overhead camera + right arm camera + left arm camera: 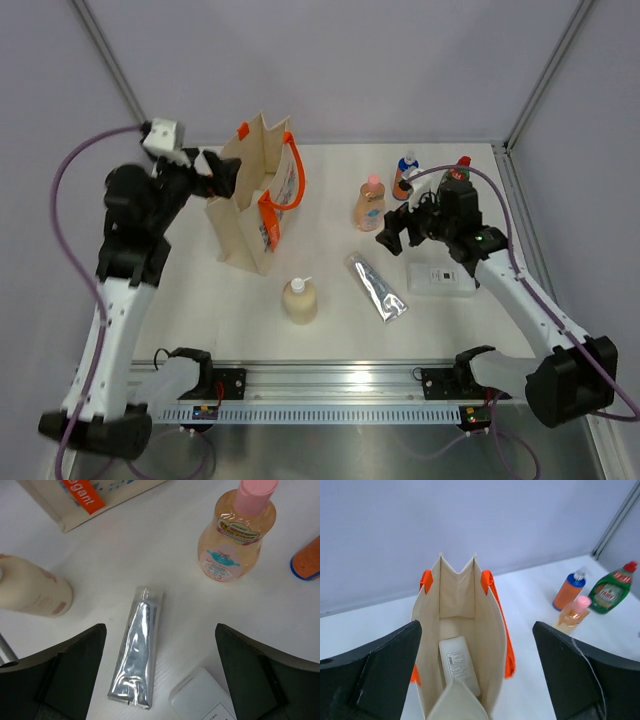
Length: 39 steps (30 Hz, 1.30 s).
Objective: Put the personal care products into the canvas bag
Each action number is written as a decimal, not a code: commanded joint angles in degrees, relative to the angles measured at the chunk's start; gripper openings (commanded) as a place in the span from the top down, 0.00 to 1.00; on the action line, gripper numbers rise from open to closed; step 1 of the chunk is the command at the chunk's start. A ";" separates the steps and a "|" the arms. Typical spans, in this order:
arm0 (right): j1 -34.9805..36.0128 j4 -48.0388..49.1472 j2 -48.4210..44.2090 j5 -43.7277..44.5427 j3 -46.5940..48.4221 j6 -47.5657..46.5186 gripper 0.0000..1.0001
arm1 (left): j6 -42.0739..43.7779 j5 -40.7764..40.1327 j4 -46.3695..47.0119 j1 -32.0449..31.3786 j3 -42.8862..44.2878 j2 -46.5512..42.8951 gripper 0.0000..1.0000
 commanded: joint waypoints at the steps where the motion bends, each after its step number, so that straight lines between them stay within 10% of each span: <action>1: 5.05 14.31 6.38 19.54 1.49 12.48 0.01 | -8.84 -2.35 1.83 0.56 -12.53 -13.25 0.01; 9: 6.64 32.77 22.56 26.67 3.07 15.56 0.00 | -15.63 0.28 -1.41 0.56 -28.89 -36.82 0.01; 23: 6.82 41.75 35.04 22.80 8.43 16.96 0.05 | -18.18 18.46 -1.41 0.47 -29.17 -32.98 0.01; 35: 6.12 30.99 22.59 14.22 8.50 12.40 0.98 | -18.80 18.58 4.38 -10.14 -26.36 -25.53 0.01; 39: 2.17 17.35 17.57 -0.02 14.13 10.63 1.00 | -15.20 7.95 3.77 -24.46 -23.12 -17.28 0.01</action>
